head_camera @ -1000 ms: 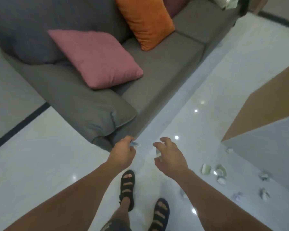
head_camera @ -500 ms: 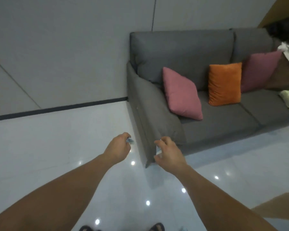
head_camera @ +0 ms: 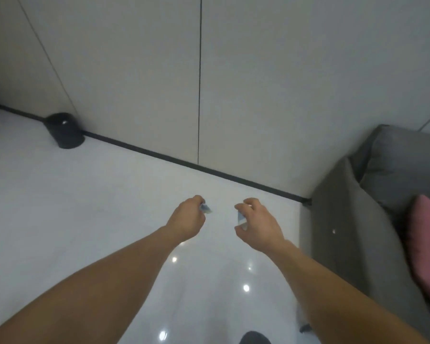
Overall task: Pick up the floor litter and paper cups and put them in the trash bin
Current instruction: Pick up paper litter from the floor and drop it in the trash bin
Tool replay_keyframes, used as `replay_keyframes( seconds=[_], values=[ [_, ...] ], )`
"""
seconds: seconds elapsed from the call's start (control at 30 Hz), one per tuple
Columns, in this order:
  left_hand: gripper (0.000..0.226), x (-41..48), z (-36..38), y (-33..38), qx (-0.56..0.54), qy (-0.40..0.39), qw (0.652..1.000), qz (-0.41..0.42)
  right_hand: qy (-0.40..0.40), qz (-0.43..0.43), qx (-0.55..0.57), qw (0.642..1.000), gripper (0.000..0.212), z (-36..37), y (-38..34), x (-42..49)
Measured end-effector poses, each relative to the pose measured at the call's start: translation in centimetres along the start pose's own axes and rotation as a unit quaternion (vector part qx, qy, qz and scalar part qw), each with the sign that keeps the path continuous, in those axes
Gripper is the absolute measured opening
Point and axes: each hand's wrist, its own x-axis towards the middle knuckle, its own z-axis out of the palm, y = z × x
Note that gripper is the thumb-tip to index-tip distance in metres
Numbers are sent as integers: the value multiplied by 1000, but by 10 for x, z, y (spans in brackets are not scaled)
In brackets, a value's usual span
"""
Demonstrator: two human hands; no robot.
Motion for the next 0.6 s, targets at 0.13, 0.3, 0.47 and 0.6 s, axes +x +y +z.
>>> replay_keyframes(
  seconds=[0.13,0.3,0.47,0.6],
  values=[
    [33,30,-43,-44,-13,40,999,-34,-22,-62,-16,998,57,10,-53,70],
    [32,82,-98,-90,-10,78,993,-86,-37,-130,-18,991,57,23,-102,171],
    [32,137,-158,-119,1,128,982,-142,-51,-208,-3,977,56,27,-156,272],
    [33,170,-190,-145,-4,156,972,-174,-62,-261,-8,963,56,31,-199,342]
  ],
)
